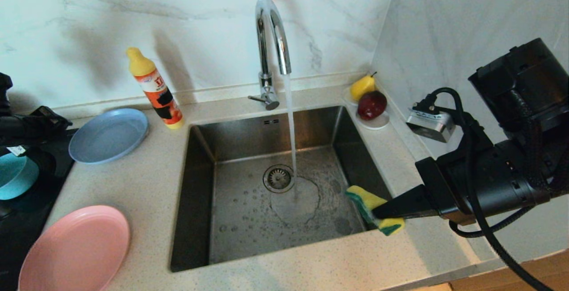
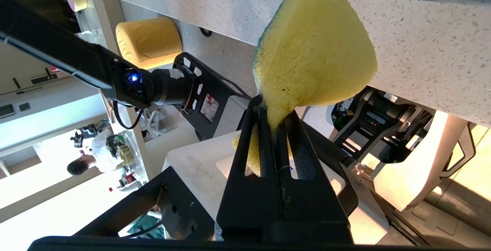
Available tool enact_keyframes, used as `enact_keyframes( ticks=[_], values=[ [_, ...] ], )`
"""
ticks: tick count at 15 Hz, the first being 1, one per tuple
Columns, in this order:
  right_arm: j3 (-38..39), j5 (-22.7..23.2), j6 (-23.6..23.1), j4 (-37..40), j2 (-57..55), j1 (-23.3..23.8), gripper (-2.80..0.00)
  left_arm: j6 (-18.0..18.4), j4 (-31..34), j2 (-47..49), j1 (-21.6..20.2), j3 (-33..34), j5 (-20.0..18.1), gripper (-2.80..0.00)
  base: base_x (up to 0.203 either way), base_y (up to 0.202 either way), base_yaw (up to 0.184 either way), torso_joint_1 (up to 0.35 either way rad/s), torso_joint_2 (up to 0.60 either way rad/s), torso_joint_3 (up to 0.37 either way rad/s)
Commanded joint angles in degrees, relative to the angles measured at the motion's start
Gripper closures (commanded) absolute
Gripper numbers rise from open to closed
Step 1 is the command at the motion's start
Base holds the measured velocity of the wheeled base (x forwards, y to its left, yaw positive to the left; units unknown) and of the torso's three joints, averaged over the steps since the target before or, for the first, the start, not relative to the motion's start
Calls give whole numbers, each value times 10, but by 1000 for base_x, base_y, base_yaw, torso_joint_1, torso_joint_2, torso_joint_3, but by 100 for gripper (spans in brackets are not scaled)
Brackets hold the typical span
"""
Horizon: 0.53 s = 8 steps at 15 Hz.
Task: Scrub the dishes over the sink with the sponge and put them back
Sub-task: Wash the plate
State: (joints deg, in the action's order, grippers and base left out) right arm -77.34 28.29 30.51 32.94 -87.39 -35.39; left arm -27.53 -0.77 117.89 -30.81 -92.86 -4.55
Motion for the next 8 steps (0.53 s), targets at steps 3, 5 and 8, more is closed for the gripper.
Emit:
enact_keyframes(
  ticks=[3,5,8],
  values=[
    [-1,2,2,3,6,0,0,11,87,-102,-2,10,0,0,0,0,0,0,0,0],
    [-1,1,2,4,7,0,0,44,144,-130,-4,31,1,0,0,0,0,0,0,0],
    [2,1,2,4,12,2,0,114,158,-161,-7,132,2,0,0,0,0,0,0,0]
  ],
)
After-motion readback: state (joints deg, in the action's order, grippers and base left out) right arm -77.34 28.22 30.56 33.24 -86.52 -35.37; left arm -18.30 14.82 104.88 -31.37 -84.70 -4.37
